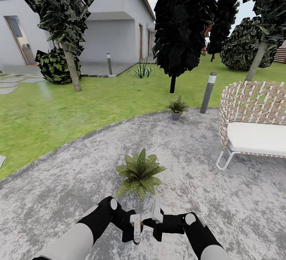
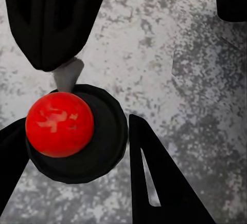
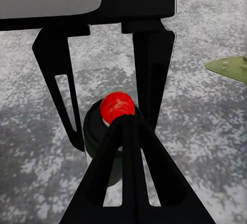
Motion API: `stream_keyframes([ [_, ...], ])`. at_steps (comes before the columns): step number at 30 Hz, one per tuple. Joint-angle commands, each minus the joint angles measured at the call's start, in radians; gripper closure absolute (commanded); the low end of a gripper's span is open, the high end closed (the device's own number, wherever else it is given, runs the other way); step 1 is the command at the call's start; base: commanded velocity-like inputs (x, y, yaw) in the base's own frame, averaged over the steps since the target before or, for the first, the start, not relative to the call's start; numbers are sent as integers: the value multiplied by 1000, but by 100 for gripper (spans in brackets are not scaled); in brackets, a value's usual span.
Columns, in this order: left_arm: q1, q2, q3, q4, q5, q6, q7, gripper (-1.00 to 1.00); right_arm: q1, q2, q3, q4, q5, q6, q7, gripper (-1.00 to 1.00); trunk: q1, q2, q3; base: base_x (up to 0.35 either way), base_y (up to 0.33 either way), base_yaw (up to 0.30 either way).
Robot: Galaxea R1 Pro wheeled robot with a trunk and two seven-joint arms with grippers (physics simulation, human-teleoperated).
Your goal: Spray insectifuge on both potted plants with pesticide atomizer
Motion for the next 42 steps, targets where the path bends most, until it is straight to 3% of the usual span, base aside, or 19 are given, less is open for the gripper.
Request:
stream_keyframes([
  [1, 0, 2, 0, 1, -9, -9, -1, 100, -1, 2, -8, -1, 7, -3, 6, 100, 0, 0, -1, 0, 0, 0],
  [3, 0, 10, -2, 4, -17, -9, -1, 100, -1, 2, -8, -1, 7, -3, 6, 100, 0, 0, -1, 0, 0, 0],
  [4, 1, 28, -1, 5, -19, -9, -1, 100, -1, 2, -8, -1, 7, -3, 6, 100, 0, 0, -1, 0, 0, 0],
  [6, 1, 90, -4, 6, -21, -9, -1, 100, -1, 2, -7, -1, 7, -3, 6, 100, 0, 0, -1, 0, 0, 0],
  [8, 1, 133, -4, 7, -18, -9, -1, 100, -1, 2, -7, -1, 8, -3, 6, 100, 0, 0, -1, 0, 0, 0],
  [14, 11, 236, -4, 35, -22, -10, 0, 100, -1, 2, -7, -1, 13, -3, 6, 100, 0, 0, -1, 0, 0, 0],
  [21, 28, 313, -1, 36, -20, -11, 1, 100, -1, 2, -7, -1, 15, -3, 6, 100, 0, 0, -1, 0, 0, 0],
  [22, 29, 317, -1, 36, -20, -11, 3, 100, -1, 2, -8, -1, 14, -3, 6, -100, 0, 0, -1, 0, 0, 0],
  [27, 29, 302, 4, 43, 8, -5, 89, 100, -1, 2, -8, -1, 17, -6, -1, -100, 0, 0, -1, 0, 0, 0],
  [30, 29, 273, 6, 101, 95, -1, 185, 100, -1, -5, -10, 0, 17, -6, -22, -100, 0, 0, -1, 0, 0, 0],
  [31, 29, 270, 6, 120, 120, -2, 216, 100, -1, -16, -11, 0, 17, -6, -33, -100, 0, 0, -1, 0, 0, 0],
  [33, 29, 266, 8, 162, 205, -4, 287, 100, 0, -52, -11, 5, 15, -6, -69, -100, 0, 0, -1, 0, 0, 0],
  [34, 29, 266, 9, 180, 255, -6, 313, 100, 0, -68, -11, 17, 14, -6, -84, -100, 0, 0, -1, 0, 0, 0],
  [36, 31, 267, 9, 240, 427, -17, 389, 100, 2, -118, -13, 86, 12, -6, -130, -100, 0, 0, -1, 0, 0, 0],
  [38, 41, 268, 9, 268, 573, -51, 459, 100, 2, -169, -14, 158, 11, -6, -193, -100, 0, 0, -1, 0, 0, 0],
  [40, 62, 270, 10, 275, 679, -82, 534, 100, 2, -213, -14, 234, 10, -6, -260, -100, 0, 0, -1, 0, 0, 0],
  [42, 84, 270, 10, 278, 761, -102, 622, 100, 3, -252, -15, 301, 10, -7, -323, -100, 0, 0, -1, 0, 0, 0],
])
